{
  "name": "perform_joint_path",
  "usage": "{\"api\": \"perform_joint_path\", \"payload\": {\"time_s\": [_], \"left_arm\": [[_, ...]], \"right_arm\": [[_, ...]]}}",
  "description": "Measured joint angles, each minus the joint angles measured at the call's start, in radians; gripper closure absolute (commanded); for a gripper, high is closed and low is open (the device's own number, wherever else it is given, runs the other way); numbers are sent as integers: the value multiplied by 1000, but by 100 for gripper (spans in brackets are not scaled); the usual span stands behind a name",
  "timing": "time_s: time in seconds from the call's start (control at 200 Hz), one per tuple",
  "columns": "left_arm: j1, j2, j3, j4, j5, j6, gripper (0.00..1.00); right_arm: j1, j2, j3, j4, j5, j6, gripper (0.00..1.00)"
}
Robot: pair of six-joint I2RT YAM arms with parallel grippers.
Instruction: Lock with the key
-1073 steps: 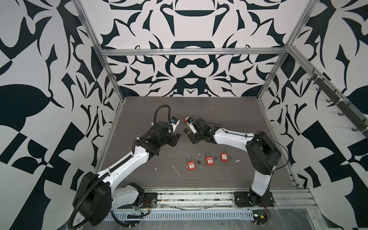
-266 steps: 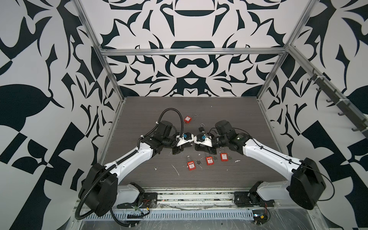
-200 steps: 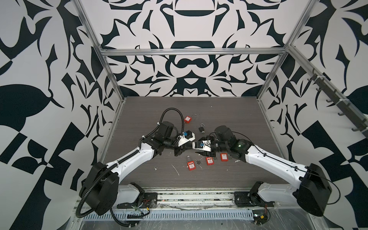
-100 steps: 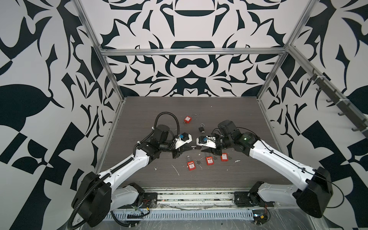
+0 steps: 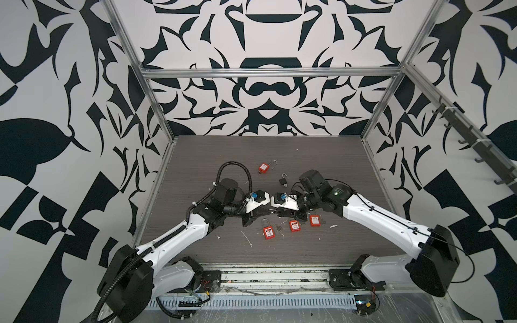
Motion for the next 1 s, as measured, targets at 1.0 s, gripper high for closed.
{"api": "perform_joint_path", "payload": {"time_s": [1.0], "left_arm": [[-82,236,21,193,-35,-63,100]], "right_arm": [[-53,-28,-159,126,-7,109,100]]}}
